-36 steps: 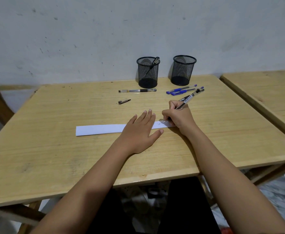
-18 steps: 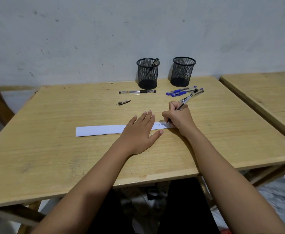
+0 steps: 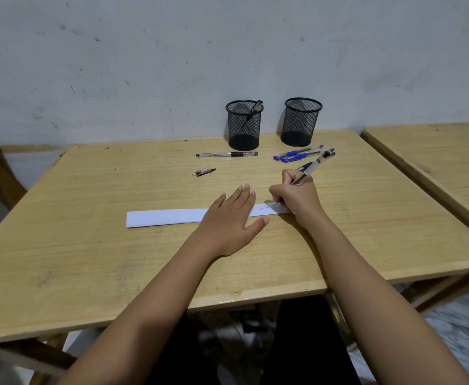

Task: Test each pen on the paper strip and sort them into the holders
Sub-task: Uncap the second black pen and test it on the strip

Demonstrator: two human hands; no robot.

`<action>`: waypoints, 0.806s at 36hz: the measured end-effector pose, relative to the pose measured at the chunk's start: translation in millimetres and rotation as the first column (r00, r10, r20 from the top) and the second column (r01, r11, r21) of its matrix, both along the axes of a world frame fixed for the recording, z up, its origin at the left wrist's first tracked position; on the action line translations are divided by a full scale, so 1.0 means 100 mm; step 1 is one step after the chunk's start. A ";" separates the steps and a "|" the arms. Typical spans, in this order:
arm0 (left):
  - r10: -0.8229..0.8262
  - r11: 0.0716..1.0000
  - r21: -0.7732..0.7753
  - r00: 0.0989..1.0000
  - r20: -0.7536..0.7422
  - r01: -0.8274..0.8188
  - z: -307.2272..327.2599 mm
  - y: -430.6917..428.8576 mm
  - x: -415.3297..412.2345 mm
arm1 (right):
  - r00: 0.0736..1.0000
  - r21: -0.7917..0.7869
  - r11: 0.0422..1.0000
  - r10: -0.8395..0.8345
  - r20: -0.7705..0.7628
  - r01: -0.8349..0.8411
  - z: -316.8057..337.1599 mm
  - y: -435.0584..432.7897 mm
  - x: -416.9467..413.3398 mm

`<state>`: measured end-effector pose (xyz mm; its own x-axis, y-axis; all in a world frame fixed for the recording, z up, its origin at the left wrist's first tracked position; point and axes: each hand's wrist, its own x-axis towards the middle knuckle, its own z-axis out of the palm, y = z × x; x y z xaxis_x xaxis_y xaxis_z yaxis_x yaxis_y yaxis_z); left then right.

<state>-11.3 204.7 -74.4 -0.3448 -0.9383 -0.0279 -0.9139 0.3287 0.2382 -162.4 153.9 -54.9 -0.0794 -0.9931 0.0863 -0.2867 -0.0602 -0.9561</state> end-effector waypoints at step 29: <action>-0.046 0.998 -0.051 0.984 -0.171 0.038 0.18 -0.31 0.06 | 0.880 -0.093 0.980 0.200 0.431 -0.177 0.31 -0.49 -0.03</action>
